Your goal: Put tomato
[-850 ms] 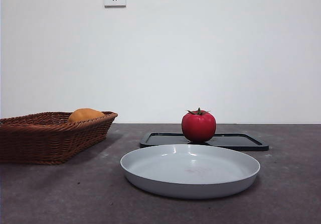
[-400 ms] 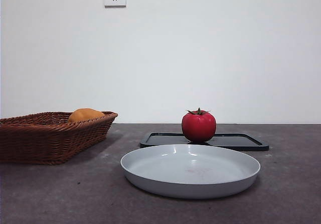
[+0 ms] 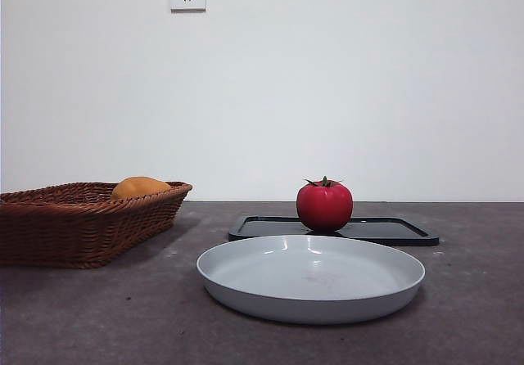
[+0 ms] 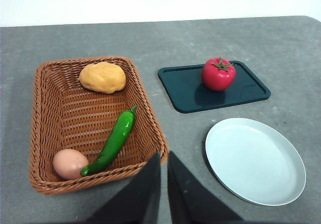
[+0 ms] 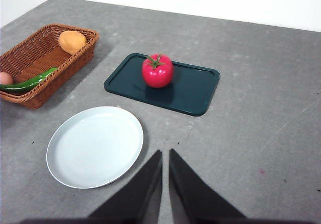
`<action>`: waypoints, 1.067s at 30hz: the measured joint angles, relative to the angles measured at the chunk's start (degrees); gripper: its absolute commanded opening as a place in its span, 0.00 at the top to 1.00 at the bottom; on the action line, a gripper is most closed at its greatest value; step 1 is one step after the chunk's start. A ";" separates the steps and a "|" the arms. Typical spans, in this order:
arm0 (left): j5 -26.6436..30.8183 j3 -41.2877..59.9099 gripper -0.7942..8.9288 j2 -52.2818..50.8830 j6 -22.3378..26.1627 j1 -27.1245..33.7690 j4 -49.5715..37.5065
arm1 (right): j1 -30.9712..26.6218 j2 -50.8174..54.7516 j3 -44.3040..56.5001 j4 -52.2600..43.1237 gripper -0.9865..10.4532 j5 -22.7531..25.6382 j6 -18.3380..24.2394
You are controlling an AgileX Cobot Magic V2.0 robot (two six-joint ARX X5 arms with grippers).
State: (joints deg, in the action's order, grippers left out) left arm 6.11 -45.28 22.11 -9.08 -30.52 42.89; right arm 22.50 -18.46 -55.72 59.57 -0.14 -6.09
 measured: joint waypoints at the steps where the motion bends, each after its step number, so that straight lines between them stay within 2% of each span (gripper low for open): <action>1: 0.00 0.00 0.90 0.00 0.00 0.00 0.00 | 0.00 0.00 0.00 0.00 0.90 -0.02 0.00; 9: -0.04 0.00 0.90 -0.11 0.00 0.63 -0.02 | 0.00 0.00 0.00 0.00 0.90 -0.02 0.00; 11: -0.13 0.00 0.90 -0.52 0.00 2.80 -0.07 | 0.00 0.00 0.00 0.00 0.90 0.07 0.02; 16: -0.17 1.36 0.90 -4.07 1.38 13.14 -1.70 | 0.00 0.00 0.00 -0.02 0.90 0.11 0.02; 19: -0.07 8.33 0.90 -8.39 4.92 19.74 -6.56 | 0.00 0.00 0.00 -0.02 0.90 0.11 0.00; 22: -0.07 18.10 0.90 -13.22 6.14 24.39 -10.99 | 0.00 0.00 0.00 -0.02 0.90 0.11 0.00; 26: -0.09 28.39 0.90 -16.81 4.20 26.84 -17.00 | 0.00 0.00 0.00 -0.02 0.90 0.11 0.00; 32: -0.09 38.82 0.90 -20.09 0.55 27.12 -29.27 | 0.00 0.00 0.00 -0.02 0.90 0.13 0.00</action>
State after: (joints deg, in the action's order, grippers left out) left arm 6.02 -6.46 2.02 -8.54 -3.40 13.63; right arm 22.50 -18.46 -55.72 59.55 -0.01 -6.09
